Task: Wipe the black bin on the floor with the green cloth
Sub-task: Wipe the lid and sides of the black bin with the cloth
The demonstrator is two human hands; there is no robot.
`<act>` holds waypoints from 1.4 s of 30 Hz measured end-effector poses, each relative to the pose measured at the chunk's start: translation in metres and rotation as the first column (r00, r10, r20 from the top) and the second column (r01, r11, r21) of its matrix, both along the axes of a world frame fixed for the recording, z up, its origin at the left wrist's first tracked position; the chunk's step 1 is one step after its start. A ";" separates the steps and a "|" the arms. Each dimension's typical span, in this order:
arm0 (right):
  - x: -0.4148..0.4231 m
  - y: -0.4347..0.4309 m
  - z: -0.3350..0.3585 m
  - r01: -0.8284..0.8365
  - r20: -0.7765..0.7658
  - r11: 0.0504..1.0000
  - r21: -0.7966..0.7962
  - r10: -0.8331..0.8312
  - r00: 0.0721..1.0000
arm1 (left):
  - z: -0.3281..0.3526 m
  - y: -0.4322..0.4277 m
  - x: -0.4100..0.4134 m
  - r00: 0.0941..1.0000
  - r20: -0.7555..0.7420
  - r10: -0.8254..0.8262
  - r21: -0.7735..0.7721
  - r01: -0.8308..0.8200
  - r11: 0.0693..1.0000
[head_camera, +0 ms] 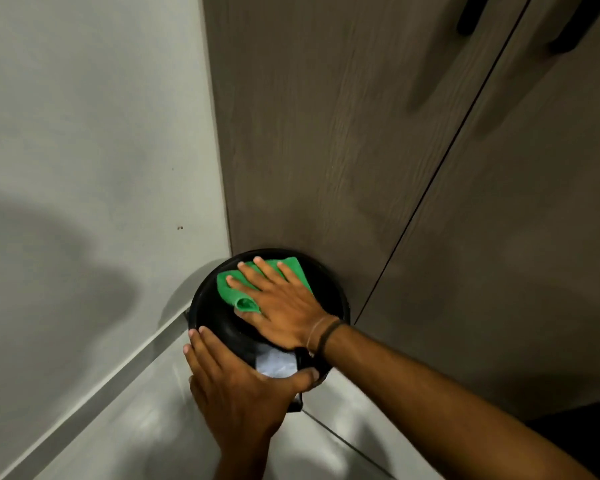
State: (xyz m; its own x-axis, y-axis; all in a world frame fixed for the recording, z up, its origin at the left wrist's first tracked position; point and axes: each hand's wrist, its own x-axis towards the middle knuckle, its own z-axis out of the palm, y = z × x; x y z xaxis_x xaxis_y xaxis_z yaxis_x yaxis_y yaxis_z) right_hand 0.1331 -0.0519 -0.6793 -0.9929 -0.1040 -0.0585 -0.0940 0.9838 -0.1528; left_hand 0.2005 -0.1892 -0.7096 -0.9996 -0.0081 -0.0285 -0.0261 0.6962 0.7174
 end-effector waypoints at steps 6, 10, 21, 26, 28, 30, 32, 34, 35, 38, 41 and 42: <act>0.039 0.027 -0.002 0.120 -0.012 0.992 0.030 -0.119 0.993 | 0.007 0.002 0.002 1.000 0.012 0.008 0.013 -0.008 1.000; 0.066 -0.021 -0.017 -0.056 -0.031 0.997 -0.046 0.055 0.998 | -0.002 -0.002 0.002 0.997 -0.075 0.026 -0.002 -0.026 1.000; -0.056 0.034 0.006 0.199 0.020 0.967 -0.158 -0.198 0.980 | 0.002 0.001 -0.003 0.996 0.084 0.001 0.076 -0.008 0.997; 0.027 0.060 -0.010 0.299 -0.026 0.908 -0.295 -0.321 0.947 | -0.006 0.001 -0.005 0.992 0.123 -0.010 0.053 0.003 0.999; 0.070 0.048 -0.017 0.296 -0.044 0.882 -0.368 -0.334 0.941 | -0.006 0.004 -0.005 0.992 0.123 0.006 0.025 -0.009 1.000; 0.098 0.027 -0.017 0.303 0.005 0.863 -0.405 -0.329 0.944 | -0.004 0.008 -0.007 0.992 0.126 0.031 0.014 -0.033 0.999; 0.110 0.005 -0.010 0.309 0.066 0.852 -0.421 -0.311 0.948 | -0.001 0.012 -0.006 0.990 0.132 0.051 -0.013 -0.050 0.999; 0.109 -0.011 0.007 0.317 0.147 0.788 -0.527 -0.283 0.948 | 0.003 0.014 -0.006 0.991 0.119 0.055 -0.067 -0.047 0.997; 0.105 -0.019 0.017 0.335 0.207 0.718 -0.610 -0.263 0.942 | 0.006 0.013 -0.004 0.993 0.111 0.050 -0.097 -0.039 0.994; 0.089 -0.046 0.062 0.556 0.519 0.220 -0.802 -0.205 0.830 | 0.011 0.009 -0.003 0.980 0.191 -0.049 -0.190 0.086 0.978; 0.072 -0.055 0.099 0.670 0.746 -0.350 -0.655 -0.161 0.646 | 0.026 0.001 -0.005 0.904 0.406 -0.132 -0.379 0.298 0.876; 0.068 -0.054 0.123 0.674 0.785 -0.435 -0.597 -0.143 0.603 | 0.041 -0.004 -0.009 0.896 0.423 -0.138 -0.365 0.308 0.879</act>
